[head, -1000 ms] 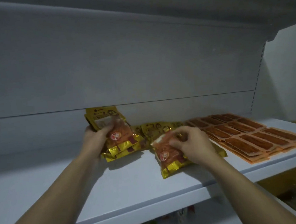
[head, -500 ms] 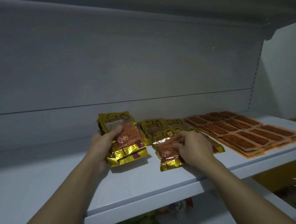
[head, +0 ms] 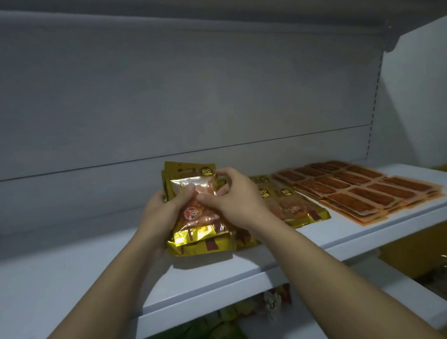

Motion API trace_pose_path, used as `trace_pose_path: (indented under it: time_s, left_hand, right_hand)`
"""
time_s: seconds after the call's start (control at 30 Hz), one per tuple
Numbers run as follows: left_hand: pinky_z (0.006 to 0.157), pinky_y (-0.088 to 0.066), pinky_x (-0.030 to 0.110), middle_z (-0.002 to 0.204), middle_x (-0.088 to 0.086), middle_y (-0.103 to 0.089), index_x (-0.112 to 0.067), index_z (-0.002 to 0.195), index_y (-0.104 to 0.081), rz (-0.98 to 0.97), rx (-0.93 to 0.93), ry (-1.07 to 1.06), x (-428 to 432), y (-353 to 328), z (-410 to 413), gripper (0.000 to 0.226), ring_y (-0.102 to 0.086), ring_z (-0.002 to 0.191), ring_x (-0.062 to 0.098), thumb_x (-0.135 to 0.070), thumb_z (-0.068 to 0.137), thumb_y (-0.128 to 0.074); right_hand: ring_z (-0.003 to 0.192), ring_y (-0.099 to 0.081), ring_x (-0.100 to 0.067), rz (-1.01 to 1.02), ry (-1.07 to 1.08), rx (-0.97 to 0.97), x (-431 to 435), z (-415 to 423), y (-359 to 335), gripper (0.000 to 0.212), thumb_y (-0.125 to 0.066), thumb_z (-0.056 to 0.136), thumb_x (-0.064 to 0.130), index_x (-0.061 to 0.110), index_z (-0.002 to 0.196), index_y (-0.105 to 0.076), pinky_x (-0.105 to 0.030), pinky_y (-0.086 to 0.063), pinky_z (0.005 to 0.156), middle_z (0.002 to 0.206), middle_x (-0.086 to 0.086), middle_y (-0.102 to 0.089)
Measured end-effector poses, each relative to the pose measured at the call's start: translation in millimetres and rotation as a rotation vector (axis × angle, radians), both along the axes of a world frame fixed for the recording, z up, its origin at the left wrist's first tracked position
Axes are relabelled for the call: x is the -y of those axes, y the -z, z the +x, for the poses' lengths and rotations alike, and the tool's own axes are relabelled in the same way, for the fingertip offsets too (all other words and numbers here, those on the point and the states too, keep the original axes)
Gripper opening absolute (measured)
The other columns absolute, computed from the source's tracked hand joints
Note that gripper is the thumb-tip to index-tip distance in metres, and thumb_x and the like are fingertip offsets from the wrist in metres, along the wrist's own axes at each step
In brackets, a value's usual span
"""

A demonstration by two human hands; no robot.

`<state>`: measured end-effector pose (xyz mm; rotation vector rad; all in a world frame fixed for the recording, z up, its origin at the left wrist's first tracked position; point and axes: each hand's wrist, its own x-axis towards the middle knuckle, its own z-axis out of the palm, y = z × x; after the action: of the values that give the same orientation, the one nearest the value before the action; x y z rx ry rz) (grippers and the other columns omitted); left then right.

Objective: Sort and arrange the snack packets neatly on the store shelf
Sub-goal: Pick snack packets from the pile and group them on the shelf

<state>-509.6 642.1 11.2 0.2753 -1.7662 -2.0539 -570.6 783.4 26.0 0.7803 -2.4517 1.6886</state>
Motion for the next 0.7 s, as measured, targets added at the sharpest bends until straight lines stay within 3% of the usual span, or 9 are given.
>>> trace_pose_path:
  time_s: [0.13, 0.2, 0.33, 0.4, 0.47, 0.6, 0.7]
  left_hand:
    - [0.065, -0.063, 0.038, 0.095, 0.014, -0.075, -0.005, 0.111, -0.066, 0.115, 0.007, 0.084, 6.1, -8.8, 13.0, 0.028, -0.074, 0.079, 0.027, -0.026, 0.093, -0.062]
    - [0.063, -0.062, 0.036, 0.094, 0.014, -0.074, -0.004, 0.113, -0.065, 0.100, -0.003, 0.035, 12.7, -10.2, 18.6, 0.023, -0.073, 0.073, 0.023, -0.016, 0.093, -0.061]
    - [0.069, -0.062, 0.038, 0.101, 0.014, -0.072, -0.006, 0.115, -0.065, 0.066, 0.005, -0.104, 31.3, -11.2, 27.9, 0.022, -0.071, 0.081, 0.025, -0.008, 0.093, -0.061]
    - [0.056, -0.061, 0.032, 0.094, 0.011, -0.072, -0.008, 0.108, -0.066, 0.005, 0.041, -0.156, 41.6, -7.8, 32.8, 0.016, -0.071, 0.073, 0.022, -0.007, 0.093, -0.062]
    - [0.048, -0.057, 0.028, 0.085, 0.009, -0.073, -0.010, 0.097, -0.068, -0.070, 0.113, -0.166, 50.0, -2.3, 37.5, 0.007, -0.072, 0.062, 0.018, -0.008, 0.091, -0.066]
    - [0.058, -0.061, 0.032, 0.093, 0.015, -0.074, -0.007, 0.096, -0.071, -0.185, 0.249, -0.218, 62.6, 10.2, 41.4, 0.007, -0.071, 0.071, 0.025, -0.008, 0.089, -0.070]
    - [0.064, -0.060, 0.033, 0.091, 0.015, -0.074, -0.005, 0.099, -0.072, -0.245, 0.313, -0.227, 67.3, 16.7, 42.1, 0.011, -0.071, 0.074, 0.028, -0.007, 0.088, -0.070]
  right_hand:
    - [0.079, -0.072, -0.022, -0.258, -0.098, 0.162, 9.1, -6.7, -5.5, 0.063, -0.087, 0.074, 0.020, 0.019, 0.128, -0.054, -0.043, -0.060, 0.080, 0.086, -0.005, -0.072]
    - [0.074, -0.070, -0.020, -0.279, -0.051, 0.100, 8.5, -11.3, -9.6, 0.052, -0.086, 0.075, 0.020, 0.024, 0.118, -0.058, -0.039, -0.060, 0.076, 0.077, 0.000, -0.068]
    - [0.061, -0.058, -0.010, -0.331, 0.089, -0.031, -7.2, -24.4, -12.8, 0.038, -0.085, 0.077, 0.018, 0.029, 0.107, -0.064, -0.027, -0.050, 0.062, 0.064, 0.009, -0.056]
    - [0.063, -0.059, -0.011, -0.175, 0.087, -0.094, -12.1, -25.2, -7.0, 0.037, -0.085, 0.075, 0.019, 0.026, 0.107, -0.068, -0.028, -0.050, 0.063, 0.068, 0.007, -0.059]
    - [0.075, -0.063, -0.014, 0.108, 0.096, -0.187, -11.6, -21.0, 5.6, 0.037, -0.086, 0.074, 0.023, 0.026, 0.108, -0.072, -0.027, -0.051, 0.070, 0.079, 0.004, -0.067]
    - [0.100, -0.063, -0.021, 0.441, 0.223, -0.287, -14.4, -13.5, 25.8, 0.019, -0.072, 0.085, 0.034, 0.031, 0.104, -0.073, -0.024, -0.039, 0.061, 0.106, 0.002, -0.070]
    - [0.105, -0.060, -0.025, 0.697, 0.304, -0.399, -16.7, -7.8, 35.9, 0.033, -0.058, 0.091, 0.051, 0.027, 0.110, -0.070, -0.029, -0.037, 0.068, 0.113, -0.002, -0.067]
